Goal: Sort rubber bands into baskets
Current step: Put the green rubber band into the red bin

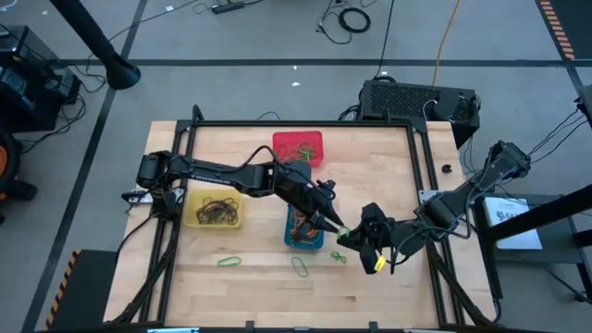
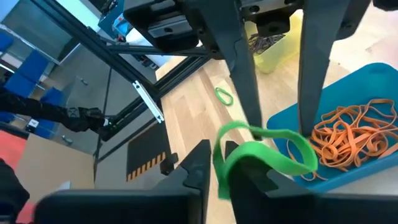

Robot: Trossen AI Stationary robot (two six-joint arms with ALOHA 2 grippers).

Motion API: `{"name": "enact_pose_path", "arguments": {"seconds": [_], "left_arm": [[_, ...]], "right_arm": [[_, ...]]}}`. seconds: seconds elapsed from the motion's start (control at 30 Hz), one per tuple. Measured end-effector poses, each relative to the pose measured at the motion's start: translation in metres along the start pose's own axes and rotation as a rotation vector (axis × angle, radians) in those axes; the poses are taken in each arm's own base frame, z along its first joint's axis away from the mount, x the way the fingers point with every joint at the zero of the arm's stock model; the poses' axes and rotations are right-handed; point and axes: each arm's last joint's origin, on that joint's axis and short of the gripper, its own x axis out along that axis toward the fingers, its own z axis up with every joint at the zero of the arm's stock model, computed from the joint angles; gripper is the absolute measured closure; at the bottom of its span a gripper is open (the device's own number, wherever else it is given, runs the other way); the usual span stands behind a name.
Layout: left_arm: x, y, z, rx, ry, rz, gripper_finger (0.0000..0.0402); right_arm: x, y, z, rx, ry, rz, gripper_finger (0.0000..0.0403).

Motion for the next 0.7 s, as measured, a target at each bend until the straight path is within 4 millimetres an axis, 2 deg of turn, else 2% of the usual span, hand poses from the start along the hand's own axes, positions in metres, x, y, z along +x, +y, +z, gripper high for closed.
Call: {"name": "enact_pose_path", "arguments": {"seconds": [0.3,0.7], "left_arm": [[-0.0002,0.0003,0.0000,0.018,0.000,0.001,0.0393],[-0.0030,0.0053,0.0001,0.014,0.000,0.017,0.0398]], "right_arm": [[0.0000,-0.0003,0.0005,0.010,-0.017,-0.011,0.0314],[0.0000,-0.0006,0.0008,-0.006,-0.029,-0.020,0.0266]]}}
